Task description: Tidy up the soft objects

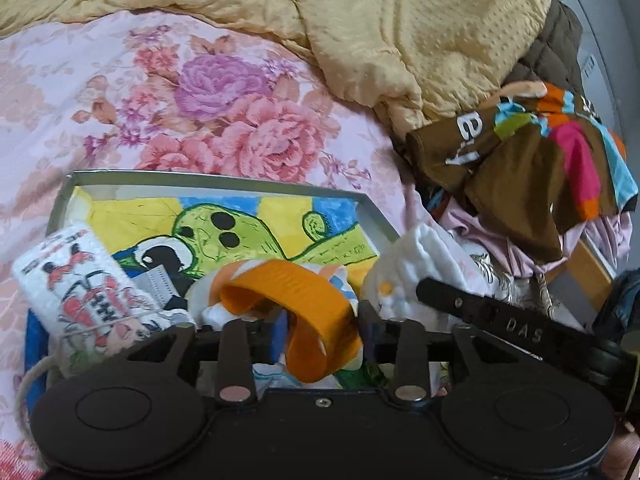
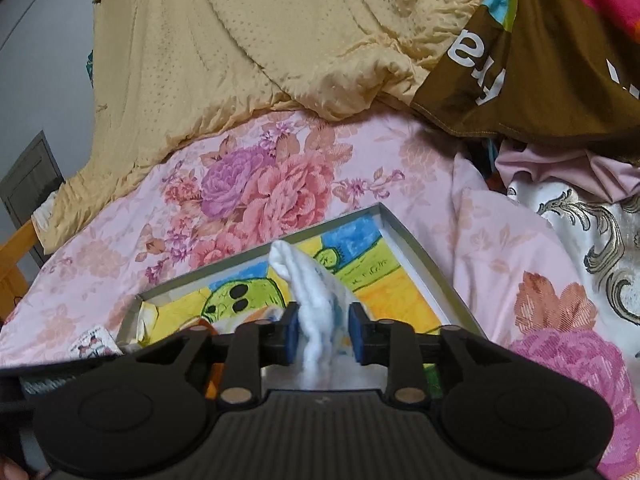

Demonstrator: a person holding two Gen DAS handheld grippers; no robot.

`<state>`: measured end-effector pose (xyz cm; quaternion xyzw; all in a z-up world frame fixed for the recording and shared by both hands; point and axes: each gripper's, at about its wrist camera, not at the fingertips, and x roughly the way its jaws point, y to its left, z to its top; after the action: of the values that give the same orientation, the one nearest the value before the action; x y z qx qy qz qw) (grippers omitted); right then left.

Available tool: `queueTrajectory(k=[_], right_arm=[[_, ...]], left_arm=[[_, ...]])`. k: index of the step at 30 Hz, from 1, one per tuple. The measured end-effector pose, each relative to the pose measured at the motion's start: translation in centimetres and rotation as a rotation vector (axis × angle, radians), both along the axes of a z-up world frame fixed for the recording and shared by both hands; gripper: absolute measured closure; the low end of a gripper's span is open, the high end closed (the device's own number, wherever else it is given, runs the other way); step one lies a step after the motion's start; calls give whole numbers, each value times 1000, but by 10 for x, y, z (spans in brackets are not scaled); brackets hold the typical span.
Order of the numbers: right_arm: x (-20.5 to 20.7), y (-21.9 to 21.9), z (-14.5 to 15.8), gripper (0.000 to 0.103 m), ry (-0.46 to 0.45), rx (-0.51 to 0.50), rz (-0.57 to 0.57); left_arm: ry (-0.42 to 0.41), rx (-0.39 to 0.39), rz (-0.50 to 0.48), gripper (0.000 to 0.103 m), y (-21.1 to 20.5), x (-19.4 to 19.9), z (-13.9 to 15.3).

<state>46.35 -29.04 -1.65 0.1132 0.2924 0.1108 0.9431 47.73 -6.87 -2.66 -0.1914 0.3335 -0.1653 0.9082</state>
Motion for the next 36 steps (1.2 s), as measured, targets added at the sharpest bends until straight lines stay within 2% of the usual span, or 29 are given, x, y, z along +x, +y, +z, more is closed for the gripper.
queueTrajectory(k=[2, 4, 6, 8, 10, 17, 19, 24, 28, 36], right_arm=[[-3, 1, -2, 58, 2, -14, 4], [-7, 4, -2, 49, -2, -41, 10], [-13, 4, -1, 41, -6, -55, 17], [-22, 3, 1, 33, -17, -77, 8], [-31, 0, 4, 25, -25, -81, -9], [-69, 5, 24, 11, -77, -126, -22], [-79, 8, 30, 4, -80, -143, -52], [-108, 12, 37, 1, -71, -162, -103], [-132, 18, 36, 1, -62, -173, -99], [-175, 26, 41, 1, -84, -204, -112]], left_arm=[[-12, 15, 12, 49, 1, -3, 3], [-10, 23, 21, 46, 3, -6, 5], [-18, 19, 48, 34, 8, -11, 8], [-41, 15, 82, 27, 15, -20, 12], [-67, 16, 104, 27, 22, -30, 17], [-158, 60, 160, 9, 38, -76, 36], [-169, 74, 181, 7, 41, -87, 40], [-187, 89, 208, 4, 47, -116, 49], [-195, 103, 203, 1, 50, -137, 52], [-187, 116, 208, 1, 60, -173, 49]])
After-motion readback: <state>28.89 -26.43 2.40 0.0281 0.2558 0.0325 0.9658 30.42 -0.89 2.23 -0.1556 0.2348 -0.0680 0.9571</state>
